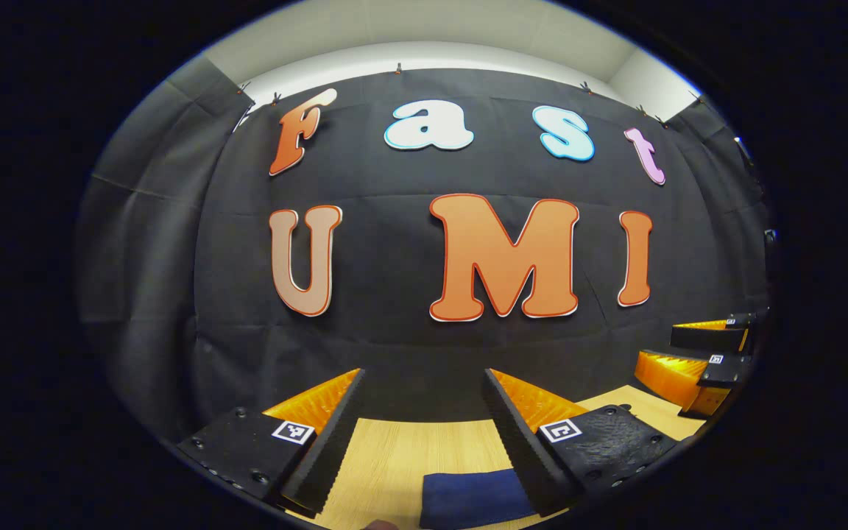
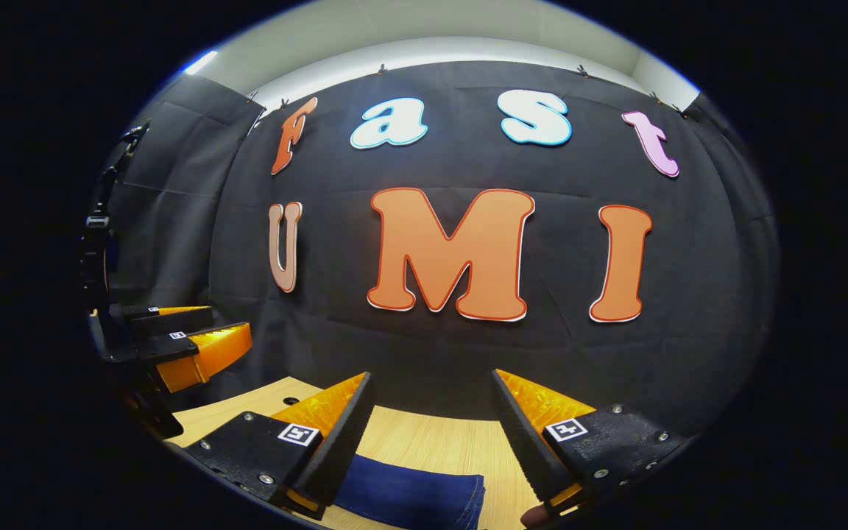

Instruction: Grasp the waist and the cuffs of the jeans and fold them to make the two legs overlap; first hold the waist and fold one-third of the jeans toward the cuffs, then hold the cuffs and fold the remaining one-third in the same direction to finish folding.

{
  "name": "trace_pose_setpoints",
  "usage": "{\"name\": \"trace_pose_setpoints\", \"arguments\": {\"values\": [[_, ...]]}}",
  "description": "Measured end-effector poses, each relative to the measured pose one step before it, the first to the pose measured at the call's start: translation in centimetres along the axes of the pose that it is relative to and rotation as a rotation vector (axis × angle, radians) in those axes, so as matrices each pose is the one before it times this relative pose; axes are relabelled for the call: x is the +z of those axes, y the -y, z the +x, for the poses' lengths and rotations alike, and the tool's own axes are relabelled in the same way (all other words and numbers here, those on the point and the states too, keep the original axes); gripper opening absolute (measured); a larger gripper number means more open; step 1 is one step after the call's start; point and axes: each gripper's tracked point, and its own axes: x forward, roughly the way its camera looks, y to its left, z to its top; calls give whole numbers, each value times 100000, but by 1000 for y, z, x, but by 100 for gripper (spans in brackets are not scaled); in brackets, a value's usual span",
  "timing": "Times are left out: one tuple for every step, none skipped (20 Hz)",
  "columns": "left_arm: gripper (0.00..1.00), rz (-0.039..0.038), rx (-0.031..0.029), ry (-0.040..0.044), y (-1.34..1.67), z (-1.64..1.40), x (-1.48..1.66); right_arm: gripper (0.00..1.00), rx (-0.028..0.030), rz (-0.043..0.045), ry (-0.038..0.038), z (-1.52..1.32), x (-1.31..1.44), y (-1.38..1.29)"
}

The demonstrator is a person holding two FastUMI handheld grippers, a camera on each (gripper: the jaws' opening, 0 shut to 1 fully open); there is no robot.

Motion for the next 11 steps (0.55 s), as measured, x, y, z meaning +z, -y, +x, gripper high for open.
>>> {"name": "trace_pose_setpoints", "arguments": {"values": [[97, -317, -97, -22, -156, 81, -280, 96, -553, -170, 446, -217, -64, -233], [97, -310, -204, 134, 74, -31, -56, 96, 308, 287, 335, 65, -80, -284], [95, 208, 149, 334, 35, -133, 50, 96, 188, 339, -50, -32, -153, -259], [95, -440, -1100, 47, 234, -129, 25, 96, 185, 397, -80, -82, -141, -95], [97, 61, -113, 24, -10, -148, -89, 96, 133, 588, -537, 70, -220, -283], [95, -833, -534, 14, 36, -68, 25, 96, 521, 950, -490, -26, -175, -201], [97, -985, -1632, -779, 498, -90, -333, 96, 1091, 1259, -252, 130, -84, -464], [96, -501, -123, -363, 105, -9, -94, 96, 2016, 736, -649, 73, -145, -710], [95, -472, 262, -158, -148, 49, -169, 96, 768, -255, -224, 164, 104, -167], [96, -584, 376, 108, -52, 2, -12, 96, -603, -758, 93, 80, -22, -41], [96, -401, -228, 176, -26, -107, -80, 96, -1188, -940, 935, 211, 23, 87]]}}
